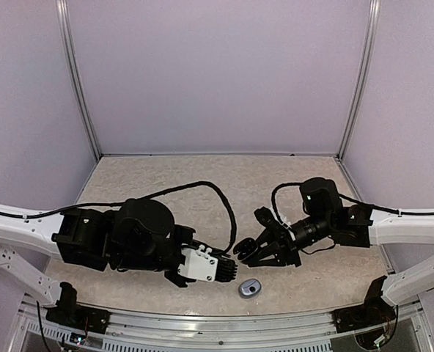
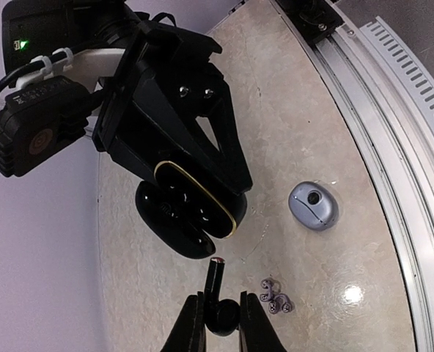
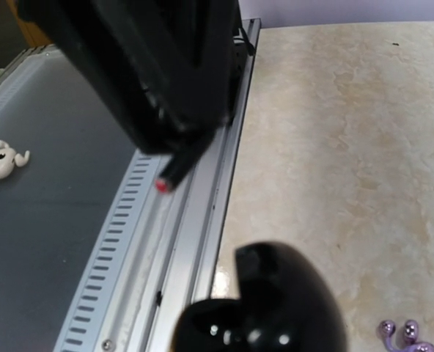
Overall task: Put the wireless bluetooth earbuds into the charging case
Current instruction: Insert the left earbud into the left side groove of the charging case.
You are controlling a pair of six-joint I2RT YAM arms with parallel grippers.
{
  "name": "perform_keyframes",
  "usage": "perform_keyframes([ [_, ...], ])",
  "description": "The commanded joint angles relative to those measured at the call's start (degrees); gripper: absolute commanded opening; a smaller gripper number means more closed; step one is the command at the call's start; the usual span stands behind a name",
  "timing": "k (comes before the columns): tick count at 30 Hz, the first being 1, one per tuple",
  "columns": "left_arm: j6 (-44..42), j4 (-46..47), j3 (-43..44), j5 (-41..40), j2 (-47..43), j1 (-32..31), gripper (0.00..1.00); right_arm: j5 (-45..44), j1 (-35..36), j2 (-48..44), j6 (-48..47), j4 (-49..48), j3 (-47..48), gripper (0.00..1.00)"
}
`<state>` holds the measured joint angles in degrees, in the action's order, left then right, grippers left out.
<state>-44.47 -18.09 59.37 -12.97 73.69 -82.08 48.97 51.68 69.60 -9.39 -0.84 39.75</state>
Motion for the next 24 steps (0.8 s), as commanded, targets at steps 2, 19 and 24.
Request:
perform_keyframes([
  [2, -1.57, -2.04, 2.85, -1.59, 2.60, -0.53, 0.12, -0.08, 0.79, 0.30, 0.42, 0.05, 1.46, 0.00],
  [19, -2.31, 0.73, 3.64, 2.37, 4.84, -0.44, 0.11, -2.21, 2.02, 1.87, 2.44, 1.22, 3.05, 0.00],
  [24, -2.39, 1.13, 4.58, 3.26, 5.96, -0.02, 0.11, -1.98, 2.26, 1.78, 1.83, 1.27, 3.19, 0.00],
])
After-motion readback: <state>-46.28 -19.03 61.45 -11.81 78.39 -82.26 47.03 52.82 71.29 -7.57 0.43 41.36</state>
